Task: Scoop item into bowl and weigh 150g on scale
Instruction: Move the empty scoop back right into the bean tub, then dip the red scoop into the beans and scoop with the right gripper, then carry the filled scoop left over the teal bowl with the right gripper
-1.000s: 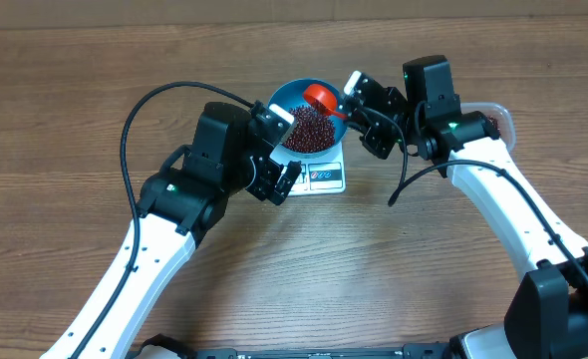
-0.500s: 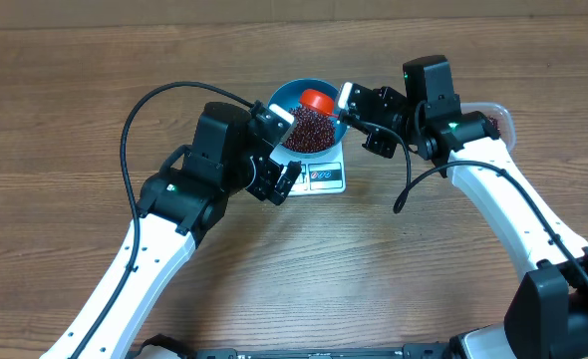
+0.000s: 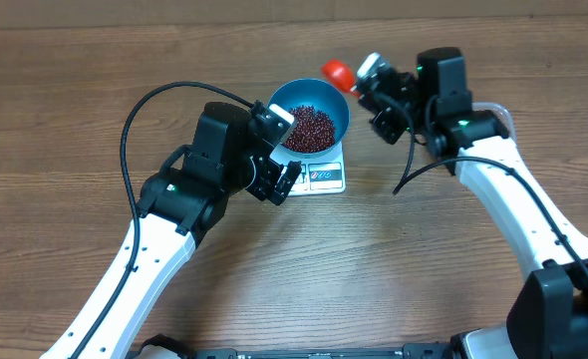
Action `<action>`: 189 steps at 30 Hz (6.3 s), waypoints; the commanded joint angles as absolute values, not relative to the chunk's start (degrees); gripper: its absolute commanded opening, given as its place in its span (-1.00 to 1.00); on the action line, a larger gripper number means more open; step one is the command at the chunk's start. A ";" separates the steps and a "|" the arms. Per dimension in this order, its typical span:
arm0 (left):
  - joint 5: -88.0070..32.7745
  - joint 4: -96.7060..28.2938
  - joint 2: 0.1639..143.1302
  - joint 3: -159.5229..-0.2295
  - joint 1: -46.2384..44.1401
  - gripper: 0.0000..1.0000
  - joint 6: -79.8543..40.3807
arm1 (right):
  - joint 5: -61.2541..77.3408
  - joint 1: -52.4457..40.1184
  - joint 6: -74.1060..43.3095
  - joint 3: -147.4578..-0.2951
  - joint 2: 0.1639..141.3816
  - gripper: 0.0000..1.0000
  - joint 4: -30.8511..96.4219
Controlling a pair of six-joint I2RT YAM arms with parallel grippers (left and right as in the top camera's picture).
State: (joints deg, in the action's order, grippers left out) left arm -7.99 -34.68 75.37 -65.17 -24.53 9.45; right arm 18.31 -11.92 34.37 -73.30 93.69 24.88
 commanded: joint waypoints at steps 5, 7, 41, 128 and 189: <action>-8.82 -34.50 74.24 -65.12 -24.40 0.99 10.52 | 7.86 -5.69 12.23 -75.13 87.74 -0.93 27.16; -8.82 -34.50 74.24 -65.12 -24.40 0.99 10.52 | 6.26 -3.92 11.77 -75.13 86.87 -0.93 29.32; -8.82 -34.50 74.24 -65.12 -24.38 0.99 10.52 | -6.04 5.02 4.27 -70.39 91.13 -0.93 48.90; -8.82 -34.68 74.24 -65.12 -24.40 0.99 10.52 | 68.31 20.99 4.25 -72.18 98.00 -0.93 46.78; -8.82 -34.70 74.24 -65.12 -24.40 0.99 10.52 | 22.28 -17.19 26.13 -75.42 98.02 -0.93 28.34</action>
